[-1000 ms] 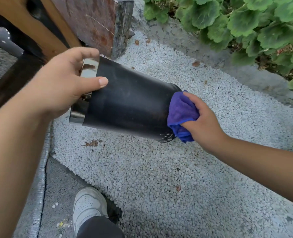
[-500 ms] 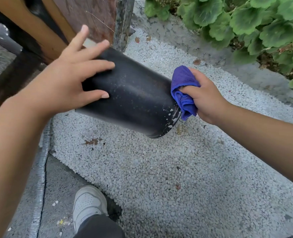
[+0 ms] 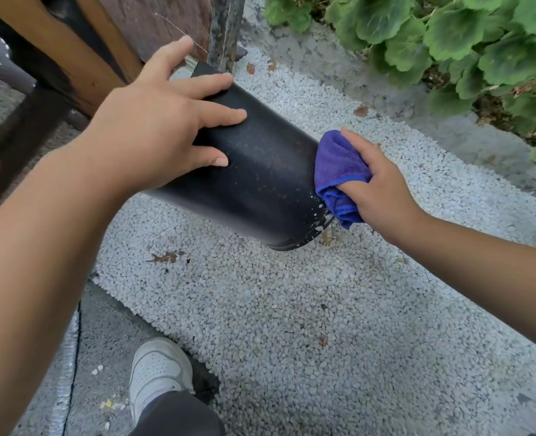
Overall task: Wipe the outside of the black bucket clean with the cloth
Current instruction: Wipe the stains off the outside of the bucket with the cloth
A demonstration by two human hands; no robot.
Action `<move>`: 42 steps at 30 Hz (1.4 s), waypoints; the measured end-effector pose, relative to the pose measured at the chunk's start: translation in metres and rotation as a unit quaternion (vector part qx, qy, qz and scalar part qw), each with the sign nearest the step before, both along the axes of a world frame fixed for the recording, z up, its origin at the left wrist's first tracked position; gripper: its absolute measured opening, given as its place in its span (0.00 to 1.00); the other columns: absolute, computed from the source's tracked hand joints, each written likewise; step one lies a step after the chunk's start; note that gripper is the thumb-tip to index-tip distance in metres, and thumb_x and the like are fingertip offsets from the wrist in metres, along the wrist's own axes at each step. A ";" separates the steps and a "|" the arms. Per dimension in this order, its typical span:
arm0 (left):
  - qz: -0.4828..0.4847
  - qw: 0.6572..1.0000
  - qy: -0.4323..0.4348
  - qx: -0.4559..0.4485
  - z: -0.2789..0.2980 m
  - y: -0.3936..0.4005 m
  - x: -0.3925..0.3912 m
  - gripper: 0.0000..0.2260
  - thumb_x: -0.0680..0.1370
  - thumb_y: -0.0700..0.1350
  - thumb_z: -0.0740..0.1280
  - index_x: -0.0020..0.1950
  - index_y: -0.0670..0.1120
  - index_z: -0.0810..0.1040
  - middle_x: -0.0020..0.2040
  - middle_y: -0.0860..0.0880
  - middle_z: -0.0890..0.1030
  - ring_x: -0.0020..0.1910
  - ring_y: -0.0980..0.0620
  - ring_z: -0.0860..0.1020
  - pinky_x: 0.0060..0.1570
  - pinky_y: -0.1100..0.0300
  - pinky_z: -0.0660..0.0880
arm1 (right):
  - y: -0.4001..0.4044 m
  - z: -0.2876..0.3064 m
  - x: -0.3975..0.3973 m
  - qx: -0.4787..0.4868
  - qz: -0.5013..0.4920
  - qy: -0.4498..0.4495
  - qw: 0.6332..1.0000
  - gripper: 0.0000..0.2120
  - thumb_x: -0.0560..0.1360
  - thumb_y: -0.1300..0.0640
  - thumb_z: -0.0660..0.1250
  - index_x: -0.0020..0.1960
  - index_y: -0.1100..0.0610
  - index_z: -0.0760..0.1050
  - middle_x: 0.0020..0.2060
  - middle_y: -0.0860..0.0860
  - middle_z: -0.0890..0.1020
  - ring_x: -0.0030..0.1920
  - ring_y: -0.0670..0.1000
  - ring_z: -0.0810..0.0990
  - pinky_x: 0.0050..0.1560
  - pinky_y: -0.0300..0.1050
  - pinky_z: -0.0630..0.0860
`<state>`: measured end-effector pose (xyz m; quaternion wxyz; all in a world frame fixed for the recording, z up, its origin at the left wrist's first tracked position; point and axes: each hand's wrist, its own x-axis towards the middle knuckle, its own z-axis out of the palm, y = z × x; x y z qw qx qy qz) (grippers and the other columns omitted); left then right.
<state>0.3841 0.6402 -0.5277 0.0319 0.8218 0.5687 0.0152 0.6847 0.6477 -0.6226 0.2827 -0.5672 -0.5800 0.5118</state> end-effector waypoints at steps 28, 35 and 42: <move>0.242 0.927 -0.285 -0.021 -0.046 -0.035 -0.032 0.45 0.73 0.44 0.74 0.79 0.59 0.48 0.58 0.64 0.75 0.52 0.59 0.73 0.52 0.61 0.67 | 0.000 -0.026 -0.014 0.182 0.167 -0.085 0.965 0.32 0.68 0.74 0.68 0.69 0.53 0.73 0.69 0.49 0.66 0.65 0.49 0.69 0.64 0.41 0.64; 0.096 0.839 -0.525 -0.108 -0.019 -0.006 -0.032 0.32 0.75 0.37 0.69 0.76 0.40 0.60 0.70 0.41 0.74 0.69 0.42 0.73 0.67 0.41 0.68 | 0.017 -0.013 -0.008 0.071 0.123 0.010 0.990 0.34 0.65 0.75 0.61 0.65 0.49 0.72 0.69 0.48 0.67 0.66 0.32 0.68 0.66 0.29 0.60; 0.076 0.962 -0.261 -0.041 -0.043 -0.038 -0.025 0.31 0.75 0.47 0.71 0.76 0.43 0.65 0.79 0.43 0.56 0.78 0.52 0.54 0.74 0.62 0.54 | 0.008 -0.029 -0.014 -0.026 0.089 0.003 0.996 0.32 0.70 0.76 0.64 0.64 0.46 0.71 0.67 0.55 0.73 0.57 0.46 0.76 0.59 0.33 0.70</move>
